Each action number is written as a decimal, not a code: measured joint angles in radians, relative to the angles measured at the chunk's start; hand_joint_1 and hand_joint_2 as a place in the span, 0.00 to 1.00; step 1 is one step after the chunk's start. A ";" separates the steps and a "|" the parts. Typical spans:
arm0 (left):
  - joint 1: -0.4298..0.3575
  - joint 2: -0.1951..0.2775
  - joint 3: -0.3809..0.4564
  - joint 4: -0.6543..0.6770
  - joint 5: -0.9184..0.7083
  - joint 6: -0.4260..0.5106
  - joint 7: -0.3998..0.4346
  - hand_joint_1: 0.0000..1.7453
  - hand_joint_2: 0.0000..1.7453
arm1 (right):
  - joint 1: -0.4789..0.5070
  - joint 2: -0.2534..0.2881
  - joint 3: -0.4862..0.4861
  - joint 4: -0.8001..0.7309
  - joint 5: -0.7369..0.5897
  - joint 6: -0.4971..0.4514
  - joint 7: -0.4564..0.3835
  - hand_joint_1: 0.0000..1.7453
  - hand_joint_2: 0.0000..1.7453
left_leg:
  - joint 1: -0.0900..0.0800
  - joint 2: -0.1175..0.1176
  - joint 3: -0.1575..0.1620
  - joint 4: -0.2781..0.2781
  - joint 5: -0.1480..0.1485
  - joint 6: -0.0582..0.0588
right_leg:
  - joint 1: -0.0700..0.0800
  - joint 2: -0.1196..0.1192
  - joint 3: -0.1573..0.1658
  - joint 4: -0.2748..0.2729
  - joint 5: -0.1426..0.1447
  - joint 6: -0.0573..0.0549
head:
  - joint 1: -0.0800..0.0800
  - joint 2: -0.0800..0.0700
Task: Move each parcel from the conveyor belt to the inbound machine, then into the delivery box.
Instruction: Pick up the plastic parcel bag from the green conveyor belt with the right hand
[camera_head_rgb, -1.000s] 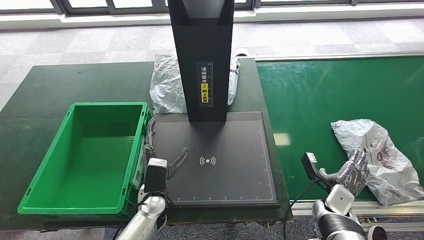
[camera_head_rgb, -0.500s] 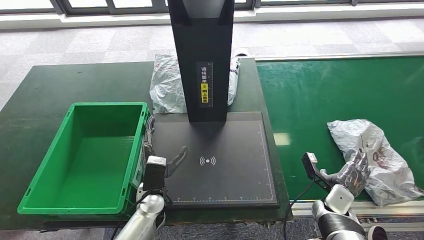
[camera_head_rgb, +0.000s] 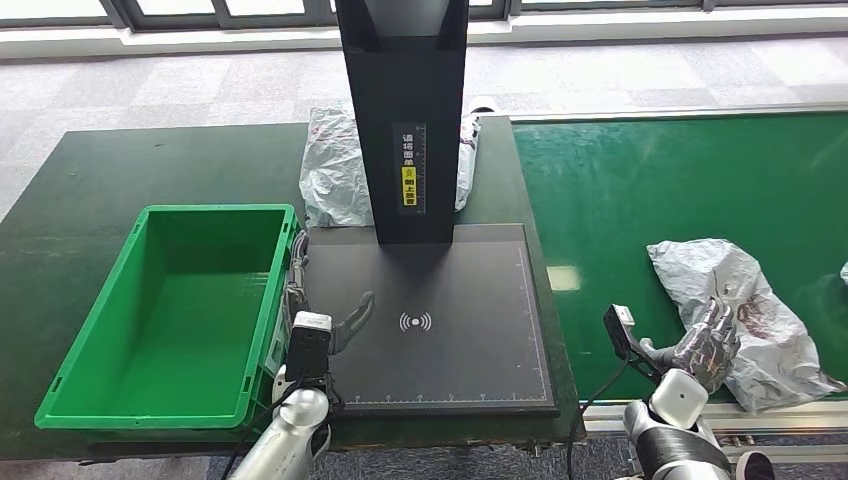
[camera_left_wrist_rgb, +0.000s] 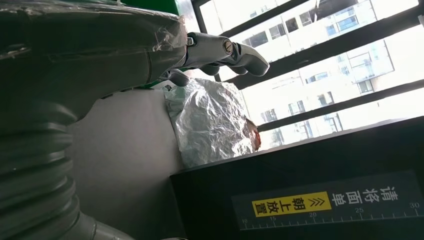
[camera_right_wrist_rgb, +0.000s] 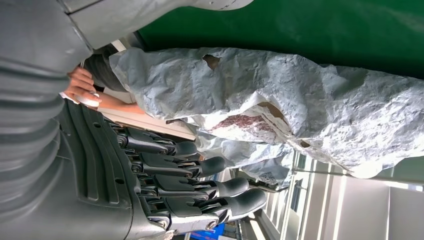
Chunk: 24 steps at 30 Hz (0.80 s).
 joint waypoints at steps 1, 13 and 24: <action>0.001 0.000 0.000 0.000 0.000 -0.001 0.000 0.00 1.00 | 0.000 0.000 0.000 0.000 0.000 0.001 0.002 0.00 1.00 | 0.000 0.000 0.000 0.000 0.000 0.000 | 0.000 0.000 0.000 0.000 0.000 0.000 | 0.000 0.000; 0.019 0.003 0.000 -0.020 -0.010 -0.006 0.004 0.00 1.00 | 0.015 -0.002 0.000 -0.010 0.000 0.040 0.009 0.00 1.00 | 0.000 0.000 0.000 0.000 0.000 0.000 | 0.000 0.000 0.000 0.000 0.000 0.000 | 0.000 0.000; 0.024 0.004 0.000 -0.027 -0.014 -0.007 0.007 0.00 1.00 | 0.019 -0.003 0.000 -0.016 0.000 0.051 0.009 0.00 1.00 | 0.000 0.000 0.000 0.000 0.000 0.000 | 0.000 0.000 0.000 0.000 0.000 0.000 | 0.000 0.000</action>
